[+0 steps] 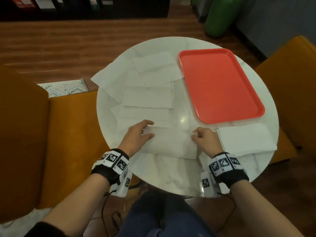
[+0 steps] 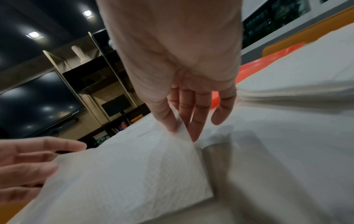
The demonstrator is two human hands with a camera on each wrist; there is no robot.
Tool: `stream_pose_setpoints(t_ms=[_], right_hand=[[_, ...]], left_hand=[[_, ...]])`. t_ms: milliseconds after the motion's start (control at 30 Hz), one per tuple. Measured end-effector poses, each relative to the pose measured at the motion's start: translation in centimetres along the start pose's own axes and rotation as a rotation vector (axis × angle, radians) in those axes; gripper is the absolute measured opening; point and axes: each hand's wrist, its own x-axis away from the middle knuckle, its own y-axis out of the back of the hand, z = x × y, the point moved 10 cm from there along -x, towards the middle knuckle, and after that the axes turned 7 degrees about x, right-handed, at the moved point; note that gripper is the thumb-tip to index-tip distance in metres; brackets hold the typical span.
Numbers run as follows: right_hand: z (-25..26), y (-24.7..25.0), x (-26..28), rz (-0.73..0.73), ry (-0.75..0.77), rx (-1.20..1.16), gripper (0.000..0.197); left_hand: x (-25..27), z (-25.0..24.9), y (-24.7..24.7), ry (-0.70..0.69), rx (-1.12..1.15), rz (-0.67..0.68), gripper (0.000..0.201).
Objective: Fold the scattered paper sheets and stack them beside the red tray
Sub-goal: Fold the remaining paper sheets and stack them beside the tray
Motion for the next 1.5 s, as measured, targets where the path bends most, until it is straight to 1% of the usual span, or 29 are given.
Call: stream_pose_setpoints(t_ms=[67, 133, 200, 233, 300, 333, 367, 400, 433, 467, 533, 567, 600, 667, 700, 833, 900, 933, 1000, 1100, 1167, 1200, 1233, 1300, 1333, 1400, 1433, 1500], right_hand=[[-0.5, -0.2, 0.3, 0.010, -0.017, 0.028, 0.016], [-0.8, -0.3, 0.6, 0.019, -0.023, 0.069, 0.015], [-1.0, -0.3, 0.9, -0.002, -0.044, 0.129, 0.020], [-1.0, 0.0, 1.1, -0.044, -0.045, 0.188, 0.025], [0.0, 0.6, 1.9, -0.159, 0.000, 0.313, 0.030], [1.0, 0.4, 2.5, -0.209, 0.053, 0.317, 0.031], [2.1, -0.2, 3.1, -0.228, 0.122, 0.295, 0.032], [3.3, -1.5, 3.9, -0.207, 0.201, 0.279, 0.034], [4.5, -3.3, 4.8, -0.143, 0.274, 0.283, 0.038], [5.2, -5.6, 5.7, -0.041, 0.328, 0.305, 0.043], [5.2, -10.3, 7.6, 0.201, 0.376, 0.398, 0.055], [4.6, -11.9, 8.4, 0.277, 0.391, 0.465, 0.060], [4.0, -12.5, 9.0, 0.299, 0.415, 0.526, 0.064], [2.5, -12.0, 9.4, 0.273, 0.438, 0.593, 0.067], [1.4, -11.4, 9.3, 0.263, 0.420, 0.607, 0.067], [-3.6, -7.9, 8.4, 0.224, 0.267, 0.628, 0.063], [-5.0, -7.0, 8.0, 0.212, 0.238, 0.637, 0.062], [-5.0, -6.6, 7.8, 0.170, 0.251, 0.645, 0.063], [-3.8, -5.6, 7.6, 0.025, 0.292, 0.660, 0.059], [-1.5, -3.9, 7.8, -0.190, 0.357, 0.618, 0.033], [-0.7, -3.3, 7.9, -0.254, 0.377, 0.576, 0.017], [-0.6, -2.9, 7.8, -0.268, 0.384, 0.544, 0.007], [-0.6, -2.4, 7.7, -0.256, 0.367, 0.500, 0.004], [-0.9, -1.2, 7.4, -0.222, 0.329, 0.376, 0.006], [-0.9, -0.1, 7.3, -0.219, 0.313, 0.290, 0.006], [-1.2, 2.3, 7.4, -0.197, 0.260, 0.078, 0.008], [-1.6, 3.3, 7.4, -0.166, 0.229, -0.022, 0.012], [-2.5, 4.8, 7.6, -0.087, 0.179, -0.143, 0.025]], left_hand=[[0.6, -0.5, -0.7, -0.060, -0.175, 0.002, 0.051], [1.6, -1.0, -1.2, -0.140, -0.376, -0.036, 0.057], [2.9, -1.3, -2.2, -0.235, -0.525, -0.046, 0.053], [3.7, -1.4, -3.0, -0.287, -0.576, -0.030, 0.049], [4.8, -1.0, -4.8, -0.366, -0.662, 0.021, 0.041], [5.3, -0.5, -5.6, -0.378, -0.697, 0.053, 0.040], [5.6, 0.1, -6.3, -0.372, -0.728, 0.089, 0.043], [6.0, 0.9, -7.0, -0.351, -0.758, 0.129, 0.049], [6.3, 1.9, -7.6, -0.326, -0.792, 0.165, 0.056], [6.6, 2.8, -8.0, -0.301, -0.825, 0.194, 0.063], [7.1, 4.1, -8.5, -0.272, -0.860, 0.214, 0.071], [7.2, 4.6, -8.6, -0.263, -0.866, 0.213, 0.072], [7.3, 5.0, -8.5, -0.261, -0.868, 0.206, 0.073], [7.3, 5.2, -8.4, -0.276, -0.863, 0.188, 0.073], [7.4, 5.1, -8.3, -0.283, -0.858, 0.183, 0.073], [7.3, 5.3, -8.3, -0.280, -0.830, 0.180, 0.073], [7.4, 5.1, -8.3, -0.274, -0.833, 0.181, 0.073], [7.4, 5.1, -8.3, -0.262, -0.843, 0.186, 0.073], [7.2, 4.5, -8.1, -0.257, -0.867, 0.170, 0.073], [6.4, 2.5, -7.8, -0.259, -0.848, 0.127, 0.069], [5.8, 1.4, -8.2, -0.258, -0.838, 0.130, 0.071], [5.5, 0.8, -8.7, -0.268, -0.852, 0.138, 0.073], [5.2, 0.1, -9.1, -0.287, -0.870, 0.137, 0.074], [4.6, -1.5, -10.0, -0.332, -0.862, 0.122, 0.070], [4.4, -2.7, -10.2, -0.355, -0.841, 0.107, 0.064], [3.7, -5.3, -10.5, -0.394, -0.767, 0.093, 0.042], [3.3, -6.4, -10.7, -0.397, -0.677, 0.108, 0.033], [2.6, -8.9, -10.9, -0.392, -0.431, 0.159, 0.025]])
